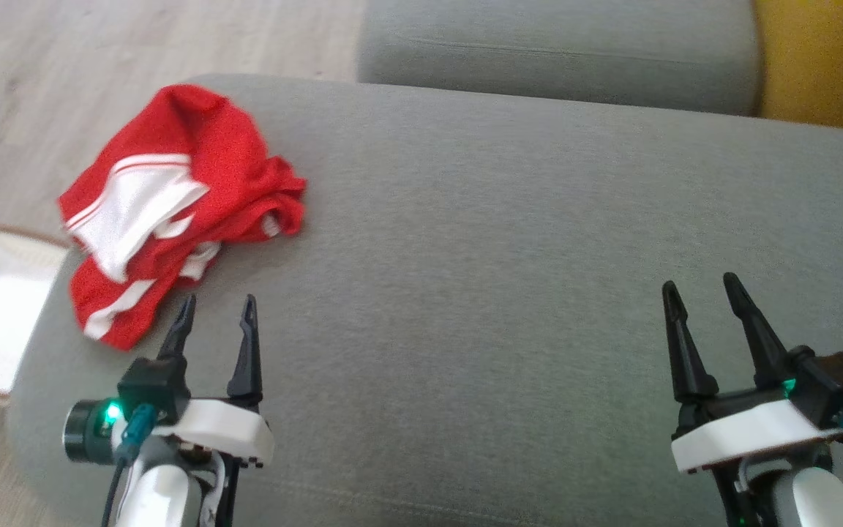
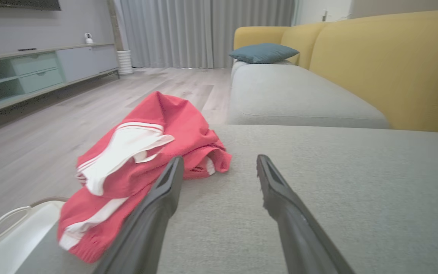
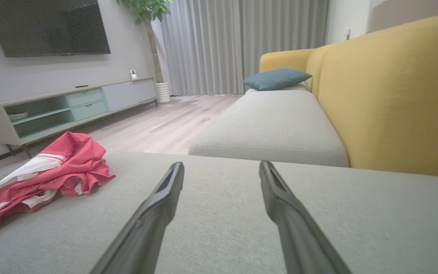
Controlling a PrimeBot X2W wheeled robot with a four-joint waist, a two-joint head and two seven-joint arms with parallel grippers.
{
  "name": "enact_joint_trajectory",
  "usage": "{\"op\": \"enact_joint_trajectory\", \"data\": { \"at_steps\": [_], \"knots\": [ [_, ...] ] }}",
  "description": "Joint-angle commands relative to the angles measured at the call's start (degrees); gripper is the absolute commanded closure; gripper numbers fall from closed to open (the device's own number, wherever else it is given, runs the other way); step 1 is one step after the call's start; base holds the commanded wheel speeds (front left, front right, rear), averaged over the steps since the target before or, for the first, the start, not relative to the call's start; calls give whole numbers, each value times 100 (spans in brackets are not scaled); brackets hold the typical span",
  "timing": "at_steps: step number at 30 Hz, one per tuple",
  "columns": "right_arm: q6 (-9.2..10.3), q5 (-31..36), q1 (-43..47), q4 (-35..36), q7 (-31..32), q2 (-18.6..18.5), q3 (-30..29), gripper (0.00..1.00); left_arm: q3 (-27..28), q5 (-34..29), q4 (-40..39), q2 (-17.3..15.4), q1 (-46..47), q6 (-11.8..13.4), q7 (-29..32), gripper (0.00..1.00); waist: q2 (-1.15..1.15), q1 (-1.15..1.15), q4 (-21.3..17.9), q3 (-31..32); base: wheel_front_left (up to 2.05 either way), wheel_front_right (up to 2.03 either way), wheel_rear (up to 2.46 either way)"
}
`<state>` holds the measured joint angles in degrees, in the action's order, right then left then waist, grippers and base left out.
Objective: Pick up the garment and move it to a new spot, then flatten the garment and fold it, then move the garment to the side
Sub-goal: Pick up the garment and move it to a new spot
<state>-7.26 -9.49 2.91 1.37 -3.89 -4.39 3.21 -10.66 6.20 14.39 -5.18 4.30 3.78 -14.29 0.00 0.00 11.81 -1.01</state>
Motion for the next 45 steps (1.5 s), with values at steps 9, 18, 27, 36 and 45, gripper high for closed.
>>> {"op": "enact_joint_trajectory", "data": {
  "at_steps": [9,18,27,36,45],
  "knots": [
    [-23,62,-278,424,156,-107,361,0,372,96,-394,-164,299,121,-71,0,0,0,850,-74,0,0,0],
    [-23,57,-256,528,223,-122,367,0,445,127,-504,-148,244,128,-71,0,0,0,1047,-129,0,0,0],
    [-23,66,-383,746,372,-246,345,0,484,156,-533,-102,463,107,-71,0,0,0,971,-591,0,0,0],
    [-23,77,-742,1273,762,-659,318,0,734,420,548,-285,1866,-105,-14,0,0,0,670,-1778,0,0,0],
    [-23,42,-943,1491,881,-863,238,0,1011,773,2570,-823,3456,-443,667,0,0,0,496,-2465,0,0,0]
  ]
}}
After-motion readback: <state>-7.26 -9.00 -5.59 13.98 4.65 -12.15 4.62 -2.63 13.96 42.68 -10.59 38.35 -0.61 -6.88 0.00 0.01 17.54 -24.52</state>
